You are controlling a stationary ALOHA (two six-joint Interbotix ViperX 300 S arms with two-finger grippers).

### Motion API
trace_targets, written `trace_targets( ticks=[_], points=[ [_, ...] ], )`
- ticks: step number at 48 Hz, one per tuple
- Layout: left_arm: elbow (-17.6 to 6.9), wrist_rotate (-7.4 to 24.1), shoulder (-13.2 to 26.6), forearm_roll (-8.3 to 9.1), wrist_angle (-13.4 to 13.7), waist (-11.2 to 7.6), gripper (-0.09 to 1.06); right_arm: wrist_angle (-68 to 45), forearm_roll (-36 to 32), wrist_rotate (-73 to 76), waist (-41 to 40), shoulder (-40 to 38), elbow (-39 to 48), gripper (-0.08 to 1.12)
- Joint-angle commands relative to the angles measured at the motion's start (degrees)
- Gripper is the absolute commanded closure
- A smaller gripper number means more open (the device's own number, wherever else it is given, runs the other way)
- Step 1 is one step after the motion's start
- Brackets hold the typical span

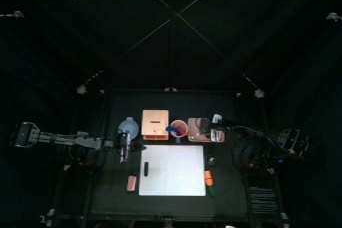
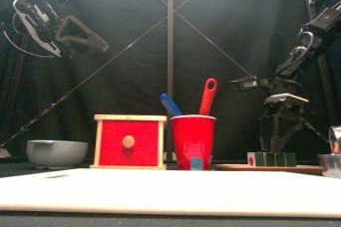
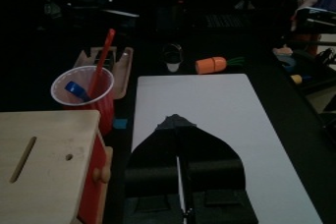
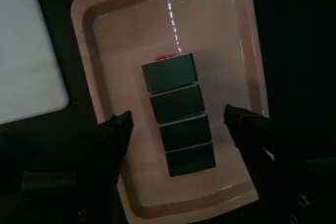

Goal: Place sushi on board then cut the sushi with the knife then place the pieces on the plate
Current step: Place the sushi on the board

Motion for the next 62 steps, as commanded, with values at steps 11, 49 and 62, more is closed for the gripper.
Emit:
trace_targets(
  ticks=[11,49,62],
  points=[
    [-0.79,-0.09,0.0,0.0,-0.18,0.18,0.97,-4.13,0.18,-0.88,-1.58,5.8,-1.14,0.05],
    [-0.26,-0.18,0.09,-0.18,-0.18,0.09,0.97,5.1,7.47,13.71,1.58,-7.56,-2.9,0.46],
    [-0.26,-0.09,0.0,-0.18,-0.18,0.0,0.97,5.54,0.88,36.74,13.54,-11.87,-2.46,0.45]
  ],
)
